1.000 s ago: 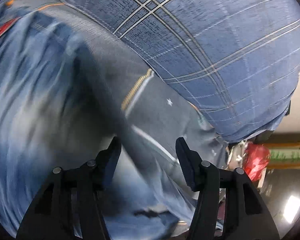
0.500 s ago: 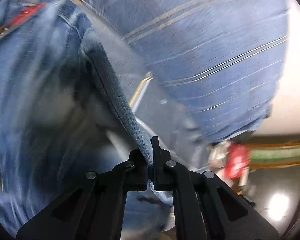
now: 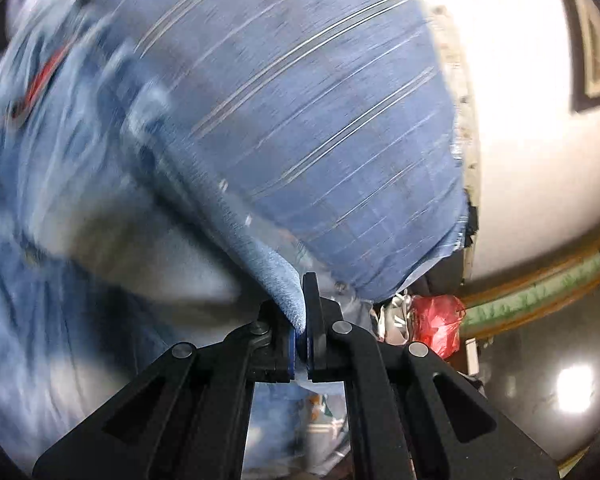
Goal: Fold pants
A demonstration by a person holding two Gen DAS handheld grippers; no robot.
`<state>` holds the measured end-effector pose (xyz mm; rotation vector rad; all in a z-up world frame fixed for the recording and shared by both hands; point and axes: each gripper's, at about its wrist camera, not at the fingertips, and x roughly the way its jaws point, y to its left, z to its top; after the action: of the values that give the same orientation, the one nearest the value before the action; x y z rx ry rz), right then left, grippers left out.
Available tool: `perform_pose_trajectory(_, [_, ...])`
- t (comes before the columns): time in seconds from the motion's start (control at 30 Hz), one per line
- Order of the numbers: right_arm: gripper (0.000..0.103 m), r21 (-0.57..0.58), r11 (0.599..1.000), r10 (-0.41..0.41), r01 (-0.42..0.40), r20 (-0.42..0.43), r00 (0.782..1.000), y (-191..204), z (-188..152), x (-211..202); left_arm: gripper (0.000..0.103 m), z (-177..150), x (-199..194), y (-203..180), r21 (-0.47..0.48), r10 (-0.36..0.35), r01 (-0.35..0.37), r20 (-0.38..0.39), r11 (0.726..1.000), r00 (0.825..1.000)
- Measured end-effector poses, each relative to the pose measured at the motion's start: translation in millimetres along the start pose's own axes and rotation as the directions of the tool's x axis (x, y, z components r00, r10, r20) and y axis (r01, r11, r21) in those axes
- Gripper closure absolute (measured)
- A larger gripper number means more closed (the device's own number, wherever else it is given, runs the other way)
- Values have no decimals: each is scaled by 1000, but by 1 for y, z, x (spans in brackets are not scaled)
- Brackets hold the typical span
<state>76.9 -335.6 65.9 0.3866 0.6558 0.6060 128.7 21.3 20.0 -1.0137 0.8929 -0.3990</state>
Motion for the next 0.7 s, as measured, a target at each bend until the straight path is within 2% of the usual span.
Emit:
perform_pose_trajectory(0.07, [84,60,998,-3,6,-44,999,-12,2,7,101,3,5,3,-38,-10,11,25,999,1000])
perform_pose_trajectory(0.17, [84,71,997,-31,38,-98,995,-23,15,17,101,-5,4,-9,-45,-23,25,56,999,998])
perform_pose_trajectory(0.3, [84,32,996,-85,87,-69,994,-18,14,-16,101,-48,-11,-9,-11,-95,96,72,995,993])
perform_pose_trajectory(0.33, [83,2,994,-106,107,-55,993,-16,7,-26,101,-72,-13,5,-22,-90,92,62,996,994])
perform_pose_trajectory(0.4, [83,15,992,-128,129,-64,990,-22,-21,-40,101,-106,-7,32,-46,-37,39,49,998,998])
perform_pose_trajectory(0.47, [83,30,984,-173,177,-121,978,-30,-60,-40,101,-136,0,67,-112,7,-6,5,994,1000])
perform_pose_trajectory(0.53, [84,65,972,-211,226,-186,960,-38,-94,-37,101,-153,-1,91,-175,19,-20,-7,984,1000])
perform_pose_trajectory(0.6, [84,84,968,-214,236,-211,954,-38,-123,-44,101,-162,-5,95,-167,40,-39,-2,985,999])
perform_pose_trajectory(0.7, [84,97,960,-236,262,-221,946,-37,-144,-54,101,-166,-10,83,-96,75,-74,6,993,997])
